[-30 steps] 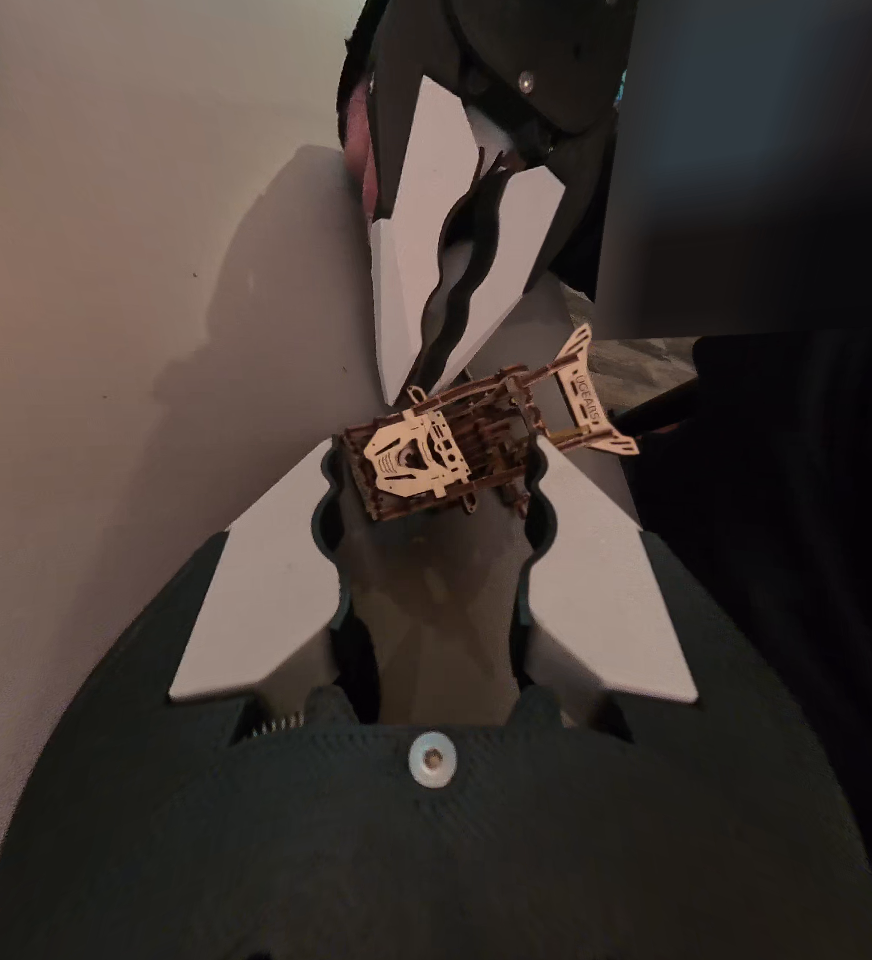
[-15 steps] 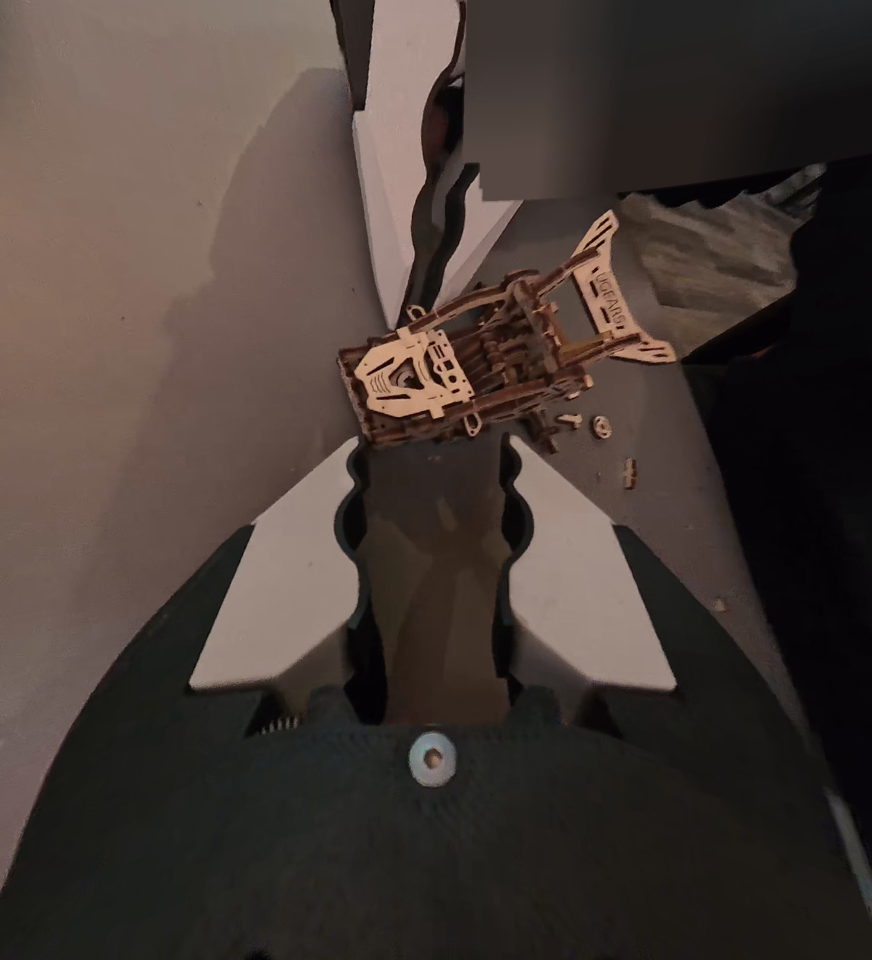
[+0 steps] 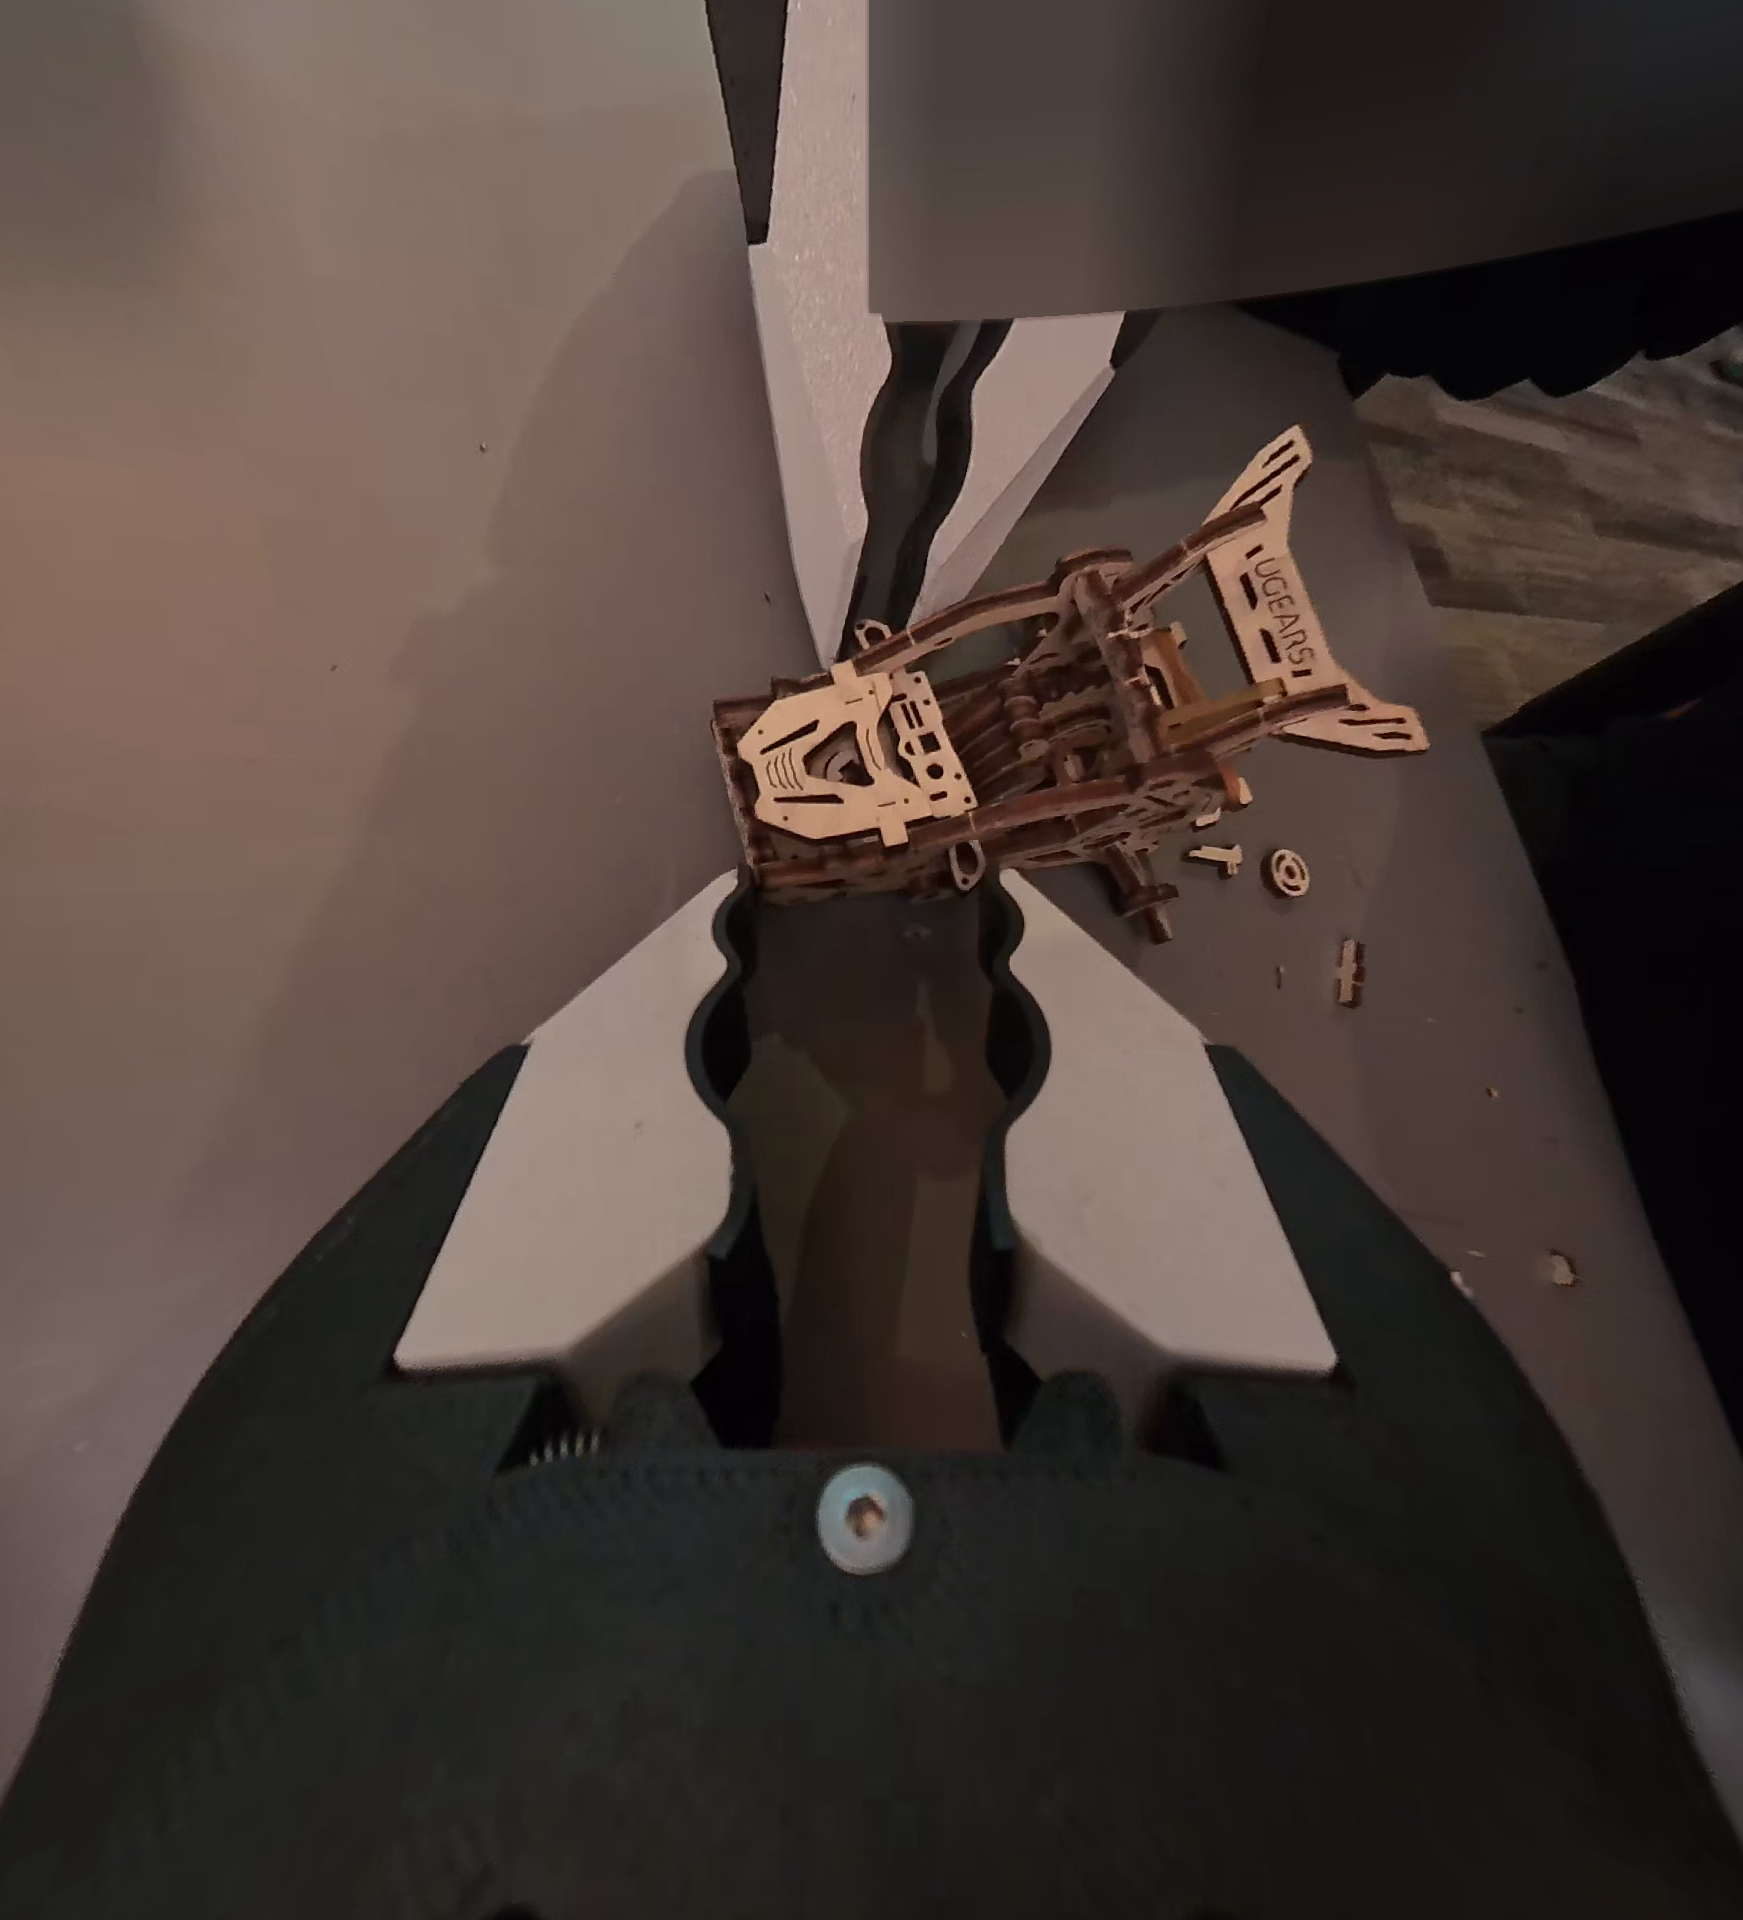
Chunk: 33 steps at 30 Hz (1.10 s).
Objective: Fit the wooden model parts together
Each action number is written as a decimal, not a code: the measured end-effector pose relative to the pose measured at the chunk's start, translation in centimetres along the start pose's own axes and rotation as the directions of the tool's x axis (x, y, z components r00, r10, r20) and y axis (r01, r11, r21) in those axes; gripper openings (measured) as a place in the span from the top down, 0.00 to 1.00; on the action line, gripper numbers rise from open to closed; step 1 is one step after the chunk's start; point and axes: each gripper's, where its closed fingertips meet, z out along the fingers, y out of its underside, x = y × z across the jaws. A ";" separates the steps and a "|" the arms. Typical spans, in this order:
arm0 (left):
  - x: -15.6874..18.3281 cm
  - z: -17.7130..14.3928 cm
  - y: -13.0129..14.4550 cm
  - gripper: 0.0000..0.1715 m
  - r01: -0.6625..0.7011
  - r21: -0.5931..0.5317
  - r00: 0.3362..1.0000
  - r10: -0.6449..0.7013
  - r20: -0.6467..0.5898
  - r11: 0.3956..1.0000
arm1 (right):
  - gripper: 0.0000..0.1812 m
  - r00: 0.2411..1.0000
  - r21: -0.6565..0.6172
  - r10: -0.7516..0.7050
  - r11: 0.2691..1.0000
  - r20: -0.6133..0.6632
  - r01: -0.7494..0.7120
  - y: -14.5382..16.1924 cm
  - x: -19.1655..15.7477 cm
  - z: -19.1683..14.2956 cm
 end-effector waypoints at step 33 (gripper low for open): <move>-0.1 0.2 0.2 0.77 -0.055 -0.005 0.997 0.055 0.052 0.998 | 0.98 1.000 -0.009 -0.010 1.000 -0.014 0.010 -0.1 -0.2 0.0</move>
